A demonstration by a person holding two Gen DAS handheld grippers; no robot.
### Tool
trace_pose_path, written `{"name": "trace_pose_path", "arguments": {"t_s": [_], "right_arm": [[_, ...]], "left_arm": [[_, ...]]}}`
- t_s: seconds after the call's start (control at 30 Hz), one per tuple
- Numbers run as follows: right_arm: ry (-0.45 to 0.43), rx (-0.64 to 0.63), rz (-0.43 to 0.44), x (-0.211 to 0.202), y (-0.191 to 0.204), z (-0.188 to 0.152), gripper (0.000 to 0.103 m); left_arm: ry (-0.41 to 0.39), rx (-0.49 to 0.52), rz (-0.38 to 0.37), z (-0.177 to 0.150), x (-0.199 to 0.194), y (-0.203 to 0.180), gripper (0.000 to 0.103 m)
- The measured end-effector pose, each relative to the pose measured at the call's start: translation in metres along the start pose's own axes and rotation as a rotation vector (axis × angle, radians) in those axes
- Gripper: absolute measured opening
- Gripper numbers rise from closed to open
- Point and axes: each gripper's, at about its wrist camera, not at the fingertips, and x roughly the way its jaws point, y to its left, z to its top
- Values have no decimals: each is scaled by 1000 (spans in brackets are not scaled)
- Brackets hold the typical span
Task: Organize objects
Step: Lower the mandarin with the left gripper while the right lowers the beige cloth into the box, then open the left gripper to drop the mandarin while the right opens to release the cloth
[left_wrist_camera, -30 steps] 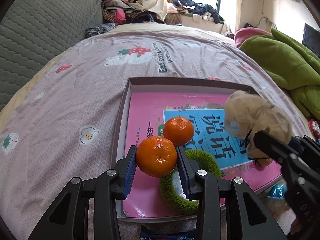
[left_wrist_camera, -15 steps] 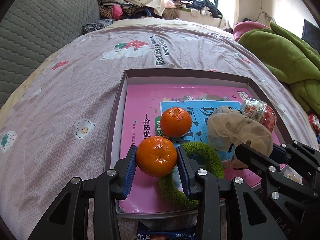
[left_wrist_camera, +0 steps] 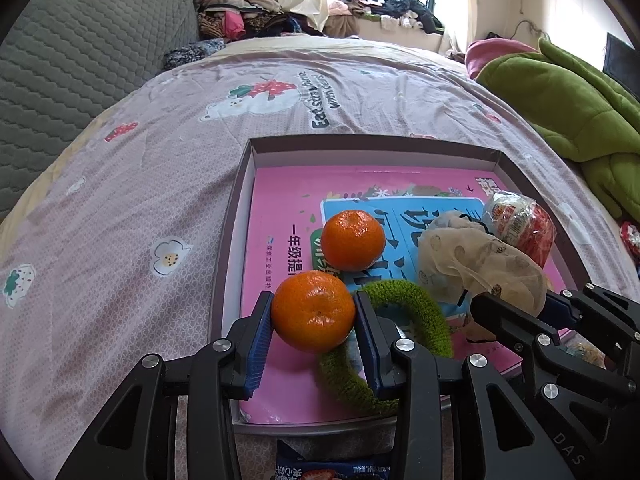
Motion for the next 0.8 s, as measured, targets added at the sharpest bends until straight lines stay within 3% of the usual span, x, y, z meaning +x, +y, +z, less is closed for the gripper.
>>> {"name": "trace_pose_path", "arguments": {"t_s": [0.17,0.37,0.5,0.8], "right_arm": [[3,5,-2,0,0,0,23],[-2,13,6,-4,-1,-1,32],[-6,16,-2,-6,-1,-1,41],[-27,28,-10,-14,-4,-2,45]], "left_arm": [[14,2,-8,-2,2,0,42],[38,-7,-16,-4,2,2,43],[44,-11,-10,-5,1,4,50],[35,6,5,-7,-3,3,56]]}}
